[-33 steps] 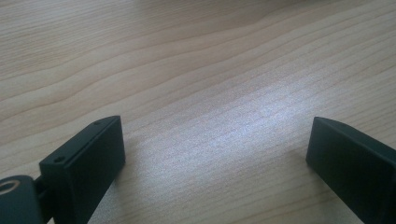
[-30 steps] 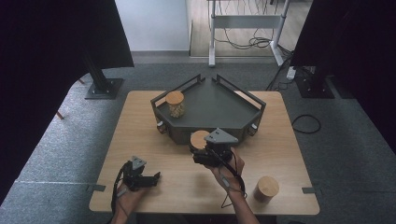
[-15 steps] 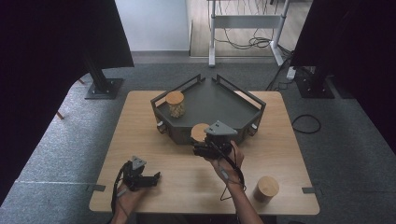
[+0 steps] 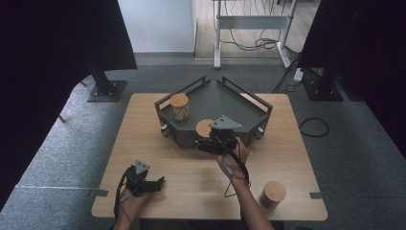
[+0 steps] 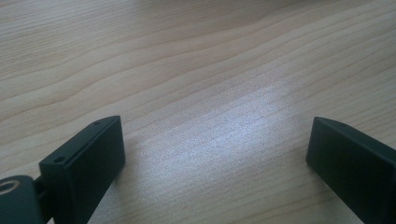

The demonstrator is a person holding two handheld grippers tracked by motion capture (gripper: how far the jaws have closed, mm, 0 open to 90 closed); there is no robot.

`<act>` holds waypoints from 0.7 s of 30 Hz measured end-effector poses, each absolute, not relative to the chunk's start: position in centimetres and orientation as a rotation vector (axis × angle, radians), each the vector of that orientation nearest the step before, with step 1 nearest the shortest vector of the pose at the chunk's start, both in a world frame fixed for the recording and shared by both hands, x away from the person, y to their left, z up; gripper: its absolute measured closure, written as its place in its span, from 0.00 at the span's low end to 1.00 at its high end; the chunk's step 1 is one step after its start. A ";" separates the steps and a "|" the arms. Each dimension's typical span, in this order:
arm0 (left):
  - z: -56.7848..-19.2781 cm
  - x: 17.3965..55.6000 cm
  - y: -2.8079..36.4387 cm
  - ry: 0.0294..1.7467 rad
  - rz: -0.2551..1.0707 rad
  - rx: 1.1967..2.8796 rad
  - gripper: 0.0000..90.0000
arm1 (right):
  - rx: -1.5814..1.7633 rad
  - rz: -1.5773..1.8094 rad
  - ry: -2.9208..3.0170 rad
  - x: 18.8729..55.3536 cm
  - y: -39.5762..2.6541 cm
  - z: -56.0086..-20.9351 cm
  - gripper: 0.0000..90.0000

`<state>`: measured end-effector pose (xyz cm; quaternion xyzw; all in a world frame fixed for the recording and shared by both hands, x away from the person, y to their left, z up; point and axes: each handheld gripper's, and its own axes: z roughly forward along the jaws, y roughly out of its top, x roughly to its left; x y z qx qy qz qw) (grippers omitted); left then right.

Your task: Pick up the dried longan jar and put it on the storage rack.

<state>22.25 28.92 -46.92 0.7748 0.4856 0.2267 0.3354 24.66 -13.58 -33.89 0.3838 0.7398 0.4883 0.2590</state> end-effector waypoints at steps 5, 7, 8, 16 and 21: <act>-46.9 22.3 28.9 1.265 0.591 2.022 0.05 | 1.051 1.327 1.990 25.4 -13.6 -33.6 0.28; -46.9 22.3 28.9 1.264 0.590 2.023 0.05 | 1.059 1.329 1.982 25.7 -13.6 -33.5 0.28; -46.9 22.3 28.9 1.263 0.589 2.024 0.05 | 1.058 1.326 1.982 25.8 -13.6 -33.4 0.28; -46.9 22.3 28.9 1.262 0.589 2.024 0.05 | 1.062 1.312 1.969 27.0 -13.3 -33.0 0.28; -46.9 22.3 29.0 1.259 0.589 2.024 0.05 | 1.067 1.301 1.963 27.7 -13.1 -33.0 0.28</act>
